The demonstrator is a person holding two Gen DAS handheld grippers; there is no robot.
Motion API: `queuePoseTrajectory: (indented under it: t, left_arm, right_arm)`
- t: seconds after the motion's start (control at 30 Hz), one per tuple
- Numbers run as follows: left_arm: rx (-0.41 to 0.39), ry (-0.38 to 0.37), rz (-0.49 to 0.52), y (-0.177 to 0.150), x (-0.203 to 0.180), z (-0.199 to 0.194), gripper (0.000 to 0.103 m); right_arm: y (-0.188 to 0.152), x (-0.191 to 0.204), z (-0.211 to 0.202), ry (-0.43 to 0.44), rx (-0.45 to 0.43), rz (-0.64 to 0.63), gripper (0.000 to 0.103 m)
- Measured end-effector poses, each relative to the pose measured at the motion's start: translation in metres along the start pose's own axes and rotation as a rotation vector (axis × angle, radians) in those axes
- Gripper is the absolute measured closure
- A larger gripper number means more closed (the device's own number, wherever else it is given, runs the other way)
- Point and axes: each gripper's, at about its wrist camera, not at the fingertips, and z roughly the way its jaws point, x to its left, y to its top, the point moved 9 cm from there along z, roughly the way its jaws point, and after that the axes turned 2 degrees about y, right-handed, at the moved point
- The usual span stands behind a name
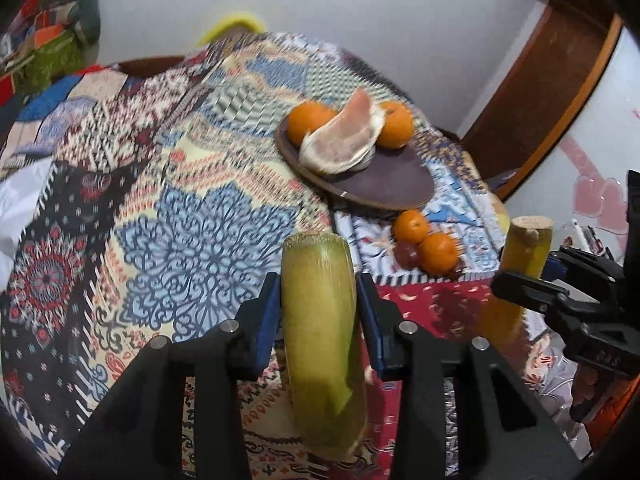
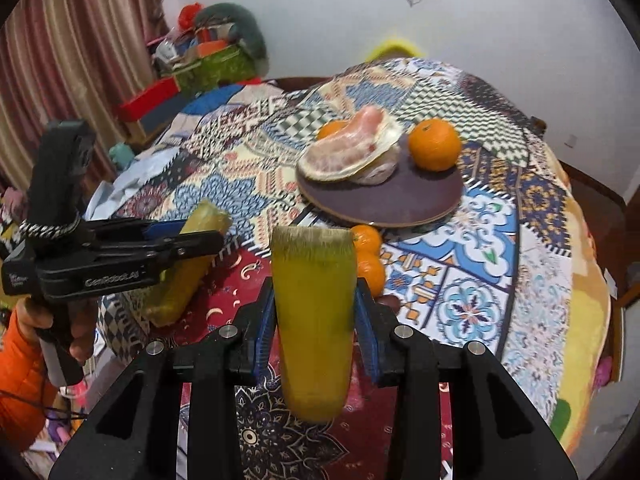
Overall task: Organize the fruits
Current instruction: 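Lift both sugarcane pieces and carry them over the purple plate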
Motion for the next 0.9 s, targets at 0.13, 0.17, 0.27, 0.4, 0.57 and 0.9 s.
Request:
queuePoseTrajectory:
  t: [0.13,0.17,0.27,0.4,0.57,0.9]
  left_arm:
    - [-0.041,-0.034,0.023,0.009,-0.011,-0.014,0.066]
    - [-0.051,-0.040,0.029,0.011,-0.015,-0.017,0.066]
    - [-0.080,-0.067,0.042,0.017,-0.024,-0.026,0.066]
    - [-0.112,-0.093,0.043,0.023,-0.031,-0.034,0.066]
    - [-0.146,-0.101,0.041,0.031,-0.036,-0.043,0.066]
    - [-0.176,-0.067,0.035,0.051,-0.043,-0.045,0.067]
  right_arm:
    - [0.006,-0.004,-0.009,-0.021,-0.026,0.026,0.070]
    - [0.007,-0.005,-0.011,-0.024,-0.033,0.037,0.070]
    - [0.009,-0.010,-0.018,-0.032,-0.047,0.066,0.070]
    - [0.013,-0.018,-0.026,-0.036,-0.068,0.100,0.070]
    - [0.019,-0.028,-0.036,-0.048,-0.093,0.116,0.070]
    - [0.033,-0.051,-0.045,-0.046,-0.138,0.118,0.070]
